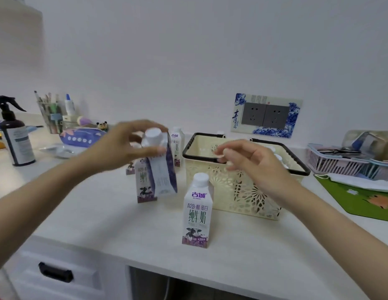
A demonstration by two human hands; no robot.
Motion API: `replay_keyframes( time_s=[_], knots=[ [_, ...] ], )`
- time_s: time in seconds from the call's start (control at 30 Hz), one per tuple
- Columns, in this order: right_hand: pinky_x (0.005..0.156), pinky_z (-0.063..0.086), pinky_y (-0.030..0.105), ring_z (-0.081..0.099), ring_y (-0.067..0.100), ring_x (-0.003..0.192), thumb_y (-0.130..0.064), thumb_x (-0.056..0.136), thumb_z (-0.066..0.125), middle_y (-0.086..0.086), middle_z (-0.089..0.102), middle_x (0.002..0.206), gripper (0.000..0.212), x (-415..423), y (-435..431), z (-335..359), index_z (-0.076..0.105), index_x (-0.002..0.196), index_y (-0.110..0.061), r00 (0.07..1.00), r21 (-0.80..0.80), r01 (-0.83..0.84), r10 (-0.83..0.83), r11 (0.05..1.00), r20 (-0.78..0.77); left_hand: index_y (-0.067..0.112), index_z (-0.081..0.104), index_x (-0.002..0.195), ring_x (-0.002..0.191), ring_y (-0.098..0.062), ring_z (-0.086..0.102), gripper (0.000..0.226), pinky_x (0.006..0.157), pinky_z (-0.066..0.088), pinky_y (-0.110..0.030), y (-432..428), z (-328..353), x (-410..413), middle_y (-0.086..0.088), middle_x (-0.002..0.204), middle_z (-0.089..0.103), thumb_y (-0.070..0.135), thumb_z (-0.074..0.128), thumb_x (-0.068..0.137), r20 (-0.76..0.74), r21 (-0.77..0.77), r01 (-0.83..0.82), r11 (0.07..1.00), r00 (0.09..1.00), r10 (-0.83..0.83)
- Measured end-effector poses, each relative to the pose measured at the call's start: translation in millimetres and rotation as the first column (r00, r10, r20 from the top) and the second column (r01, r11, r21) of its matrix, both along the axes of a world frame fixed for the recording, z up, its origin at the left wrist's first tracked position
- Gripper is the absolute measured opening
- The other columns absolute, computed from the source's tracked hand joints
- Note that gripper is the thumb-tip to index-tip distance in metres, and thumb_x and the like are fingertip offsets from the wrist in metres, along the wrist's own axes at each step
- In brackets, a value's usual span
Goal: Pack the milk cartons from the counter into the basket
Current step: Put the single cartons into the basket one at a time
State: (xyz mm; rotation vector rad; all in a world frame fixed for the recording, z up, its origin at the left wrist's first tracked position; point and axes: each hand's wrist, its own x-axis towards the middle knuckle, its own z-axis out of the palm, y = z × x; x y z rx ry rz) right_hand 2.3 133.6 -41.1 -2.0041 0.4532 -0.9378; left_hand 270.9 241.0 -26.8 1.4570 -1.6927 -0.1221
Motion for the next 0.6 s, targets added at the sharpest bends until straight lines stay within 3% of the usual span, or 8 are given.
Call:
replay_keyframes(
  time_s=[0.07,0.17,0.3,0.4,0.47,0.53,0.6],
  knots=[
    [0.078,0.054,0.017,0.068,0.004,0.090,-0.030,0.088,0.054,-0.006,0.072,0.103,0.028,-15.1,-14.4,15.9,0.069,0.105,-0.014,0.997,-0.042,0.077,-0.076,0.996,0.024,0.037,0.068,0.104,0.095,-0.016,0.069,0.039,0.073,0.059,-0.024,-2.2,30.1,-7.5,0.009,0.106,0.071,0.045,0.071,0.066,-0.079,-0.103,0.020,0.994,0.997,-0.028],
    [0.085,0.054,0.024,0.067,0.003,0.094,-0.034,0.093,0.047,-0.009,0.071,0.105,0.029,-37.4,-45.9,27.8,0.070,0.103,-0.020,0.980,-0.105,0.185,-0.192,0.977,-0.055,0.040,0.069,0.099,0.089,-0.015,0.068,0.030,0.073,0.061,-0.039,-16.5,66.6,-27.9,-0.001,0.106,0.071,0.046,0.073,0.069,-0.097,-0.196,0.073,0.978,0.991,-0.093],
    [0.086,0.042,0.018,0.061,-0.006,0.096,-0.053,0.094,0.026,-0.018,0.068,0.104,0.054,-62.1,-76.6,28.1,0.073,0.099,-0.027,0.910,-0.121,0.279,-0.303,0.953,-0.283,0.038,0.067,0.099,0.092,-0.025,0.069,0.028,0.071,0.061,-0.041,-57.3,82.2,-59.8,-0.011,0.110,0.067,0.046,0.069,0.072,-0.093,-0.181,0.141,0.973,0.983,-0.160],
    [0.097,0.033,0.023,0.058,0.001,0.107,-0.061,0.089,0.018,-0.012,0.068,0.114,0.068,-72.4,-86.1,16.6,0.077,0.093,-0.027,0.886,-0.123,0.244,-0.273,0.962,-0.374,0.028,0.068,0.104,0.095,-0.030,0.067,0.035,0.068,0.062,-0.040,-90.8,71.8,-85.8,-0.006,0.107,0.069,0.045,0.072,0.074,-0.075,-0.124,0.211,0.970,0.972,-0.221],
    [0.097,0.035,0.007,0.059,-0.009,0.103,-0.061,0.088,0.021,-0.010,0.074,0.102,0.073,-75.1,-88.0,8.3,0.079,0.085,-0.017,0.922,-0.067,0.191,-0.203,0.979,-0.329,0.021,0.068,0.108,0.089,-0.028,0.067,0.036,0.062,0.061,-0.033,-108.5,65.4,-97.7,-0.002,0.100,0.071,0.039,0.071,0.077,-0.084,-0.121,0.233,0.965,0.966,-0.244],
    [0.085,0.032,-0.005,0.053,-0.021,0.104,-0.065,0.090,0.019,-0.018,0.074,0.097,0.078,-76.6,-90.0,2.3,0.079,0.080,-0.016,0.941,-0.045,0.159,-0.165,0.986,-0.296,0.019,0.068,0.107,0.086,-0.023,0.066,0.029,0.060,0.060,-0.030,-121.5,64.1,-104.9,-0.002,0.098,0.070,0.030,0.069,0.081,-0.117,-0.127,0.245,0.961,0.958,-0.260],
    [0.089,0.039,0.008,0.054,-0.013,0.110,-0.077,0.081,0.016,-0.018,0.072,0.102,0.084,-78.2,-96.4,-3.4,0.079,0.081,-0.021,0.948,-0.099,0.134,-0.157,0.986,-0.278,0.017,0.068,0.107,0.088,-0.027,0.066,0.028,0.064,0.062,-0.036,-129.8,63.4,-110.4,-0.007,0.101,0.069,0.028,0.069,0.081,-0.140,-0.122,0.259,0.958,0.951,-0.275]
  ],
)
